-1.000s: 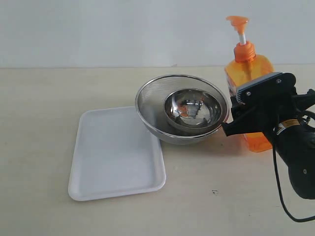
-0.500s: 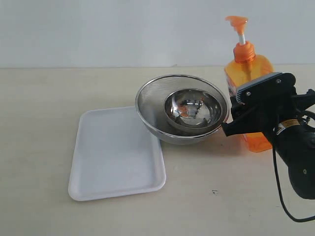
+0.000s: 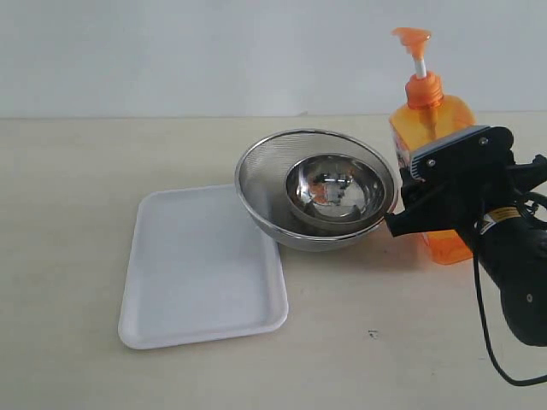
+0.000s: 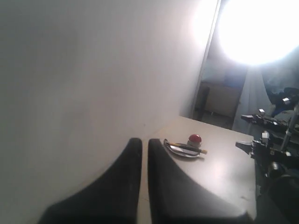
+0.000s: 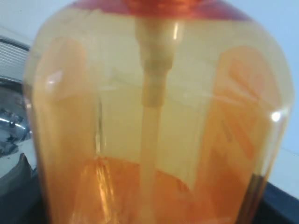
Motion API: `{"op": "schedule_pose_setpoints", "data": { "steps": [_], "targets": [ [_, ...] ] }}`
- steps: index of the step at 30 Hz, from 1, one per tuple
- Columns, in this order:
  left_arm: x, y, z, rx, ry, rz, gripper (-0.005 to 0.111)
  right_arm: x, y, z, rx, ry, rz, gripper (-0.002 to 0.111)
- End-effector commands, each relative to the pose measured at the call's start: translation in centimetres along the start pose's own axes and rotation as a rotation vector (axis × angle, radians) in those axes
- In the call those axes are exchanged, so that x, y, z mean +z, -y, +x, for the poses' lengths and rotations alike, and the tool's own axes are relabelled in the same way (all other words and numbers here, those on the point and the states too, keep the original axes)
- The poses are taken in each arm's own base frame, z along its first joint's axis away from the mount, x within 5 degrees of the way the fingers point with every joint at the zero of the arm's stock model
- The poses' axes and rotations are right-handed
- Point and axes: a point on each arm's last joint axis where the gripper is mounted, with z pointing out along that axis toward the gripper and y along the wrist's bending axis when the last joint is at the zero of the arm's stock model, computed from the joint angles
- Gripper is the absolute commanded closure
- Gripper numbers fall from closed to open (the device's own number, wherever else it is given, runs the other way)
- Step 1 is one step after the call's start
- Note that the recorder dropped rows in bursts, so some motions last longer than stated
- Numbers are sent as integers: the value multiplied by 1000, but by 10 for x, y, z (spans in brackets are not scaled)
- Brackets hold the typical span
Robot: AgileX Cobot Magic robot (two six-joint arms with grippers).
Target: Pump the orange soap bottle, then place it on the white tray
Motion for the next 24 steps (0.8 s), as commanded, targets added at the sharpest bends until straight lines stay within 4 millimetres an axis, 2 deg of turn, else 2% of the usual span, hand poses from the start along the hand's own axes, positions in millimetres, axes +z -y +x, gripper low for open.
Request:
{"op": "schedule_pose_setpoints", "data": {
  "steps": [1,11,18,24],
  "targets": [
    [8,-3,14,-27,-89,98,102,0,4,-10,-2,77,27,108],
    [9,-3,17,-31,-113,133,102,0,4,-11,-1,81,32,108],
    [9,-3,17,-14,-111,132,102,-1,12,-11,92,86,115,108],
    [9,-3,17,-12,-110,131,102,-1,13,-11,77,91,123,108]
  ]
}}
